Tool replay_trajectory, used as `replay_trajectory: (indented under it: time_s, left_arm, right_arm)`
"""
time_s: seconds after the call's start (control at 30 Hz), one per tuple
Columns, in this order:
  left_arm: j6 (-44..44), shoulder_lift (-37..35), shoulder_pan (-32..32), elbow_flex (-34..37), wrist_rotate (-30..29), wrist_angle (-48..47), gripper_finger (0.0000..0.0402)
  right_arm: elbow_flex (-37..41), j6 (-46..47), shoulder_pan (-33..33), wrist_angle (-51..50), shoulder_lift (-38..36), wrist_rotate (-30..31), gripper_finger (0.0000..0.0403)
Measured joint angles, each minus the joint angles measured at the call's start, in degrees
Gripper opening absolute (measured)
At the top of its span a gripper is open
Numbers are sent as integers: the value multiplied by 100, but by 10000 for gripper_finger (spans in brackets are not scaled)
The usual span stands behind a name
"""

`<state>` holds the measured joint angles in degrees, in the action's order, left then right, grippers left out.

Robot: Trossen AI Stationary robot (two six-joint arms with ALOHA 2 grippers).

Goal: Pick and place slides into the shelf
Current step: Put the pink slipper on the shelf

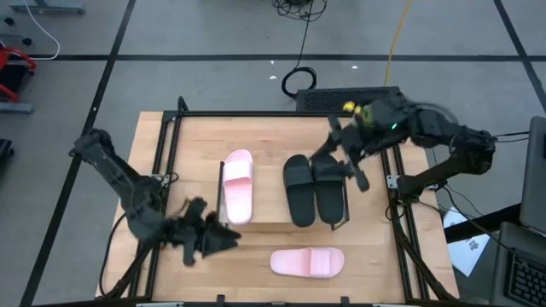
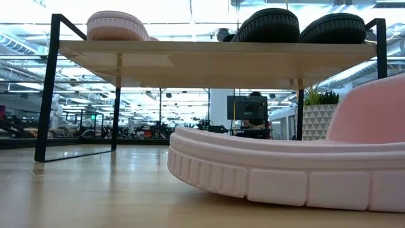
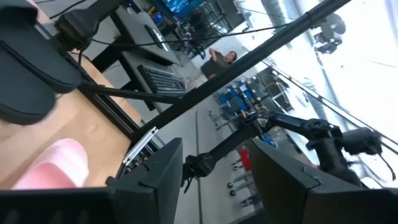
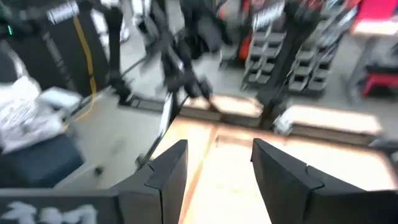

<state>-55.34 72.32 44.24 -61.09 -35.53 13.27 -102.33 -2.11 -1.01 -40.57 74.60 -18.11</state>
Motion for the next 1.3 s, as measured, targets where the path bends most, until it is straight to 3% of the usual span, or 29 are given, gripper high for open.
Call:
replay_trajectory:
  time_s: [0.17, 0.33, 0.5, 0.73, 0.97, 1.3]
  left_arm:
    - [0, 1243, 251, -1548, -496, -814, 181]
    - [-412, 2425, 111, -3054, -602, -2141, 181]
    - [-792, 3485, -216, -4002, 218, -2811, 181]
    - [-454, 4774, -480, -4964, 1006, -3384, 181]
    - [65, 5723, -584, -5868, 1063, -3919, 181]
    - [-71, 6046, -785, -5911, 1091, -4123, 181]
  right_arm:
    - [812, 125, -223, -32, -240, 11, 171]
    - [1363, 177, -293, 103, -656, 9, 171]
    - [1522, 315, -534, 324, -1141, -7, 171]
    - [1526, 530, -1013, 670, -1757, -13, 171]
    - [1526, 746, -1353, 694, -2176, -7, 170]
    - [1526, 703, -1529, 690, -2225, 0, 170]
